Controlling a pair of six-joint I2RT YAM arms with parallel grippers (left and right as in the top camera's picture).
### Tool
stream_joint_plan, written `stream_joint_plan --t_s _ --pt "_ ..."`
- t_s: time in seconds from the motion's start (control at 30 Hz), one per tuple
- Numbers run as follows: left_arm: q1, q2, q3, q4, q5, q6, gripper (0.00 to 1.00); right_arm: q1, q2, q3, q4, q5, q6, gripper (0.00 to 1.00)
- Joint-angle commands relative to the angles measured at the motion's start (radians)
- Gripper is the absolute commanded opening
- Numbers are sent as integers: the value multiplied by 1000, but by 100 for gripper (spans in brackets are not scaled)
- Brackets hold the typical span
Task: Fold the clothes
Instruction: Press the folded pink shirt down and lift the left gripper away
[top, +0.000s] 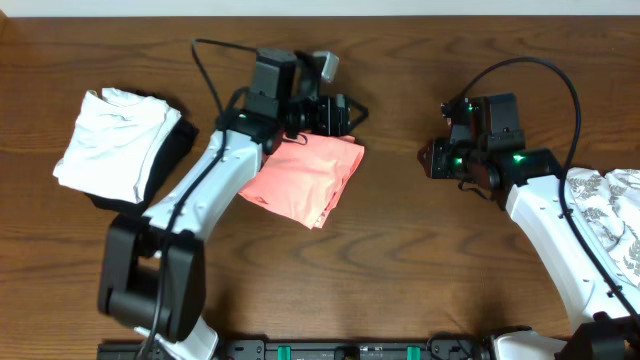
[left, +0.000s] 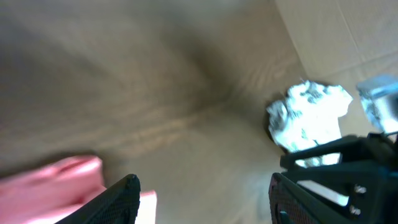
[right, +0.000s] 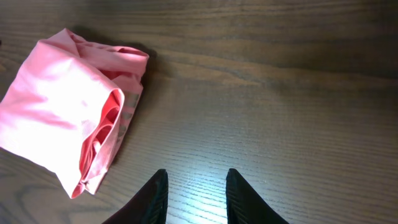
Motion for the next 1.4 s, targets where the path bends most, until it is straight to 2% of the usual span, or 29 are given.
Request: stream_joint_plan --t_s 0.0,0.23,0.5,0.8,1.03,1.13,1.3,1.37 --pt "-6 73 -34 -1 89 -46 66 -4 3 3 -2 3 -2 29" --pt "-13 223 -61 2 149 -57 67 -4 3 3 -16 3 -2 29" --pt "-53 328 -61 0 148 -84 67 -4 3 3 -16 3 -2 29" --pt "-38 283 -55 40 253 -83 71 -5 3 3 -16 3 -2 30" --pt "15 113 -55 43 248 -40 75 -6 3 3 -16 3 -2 30" --pt "62 41 -55 29 211 -42 75 -6 3 3 -17 4 -2 30" --pt "124 12 -57 -73 26 -47 76 -6 3 3 -17 3 -2 30" --pt "143 18 -72 -108 -50 -84 77 -6 3 3 -21 3 -2 30"
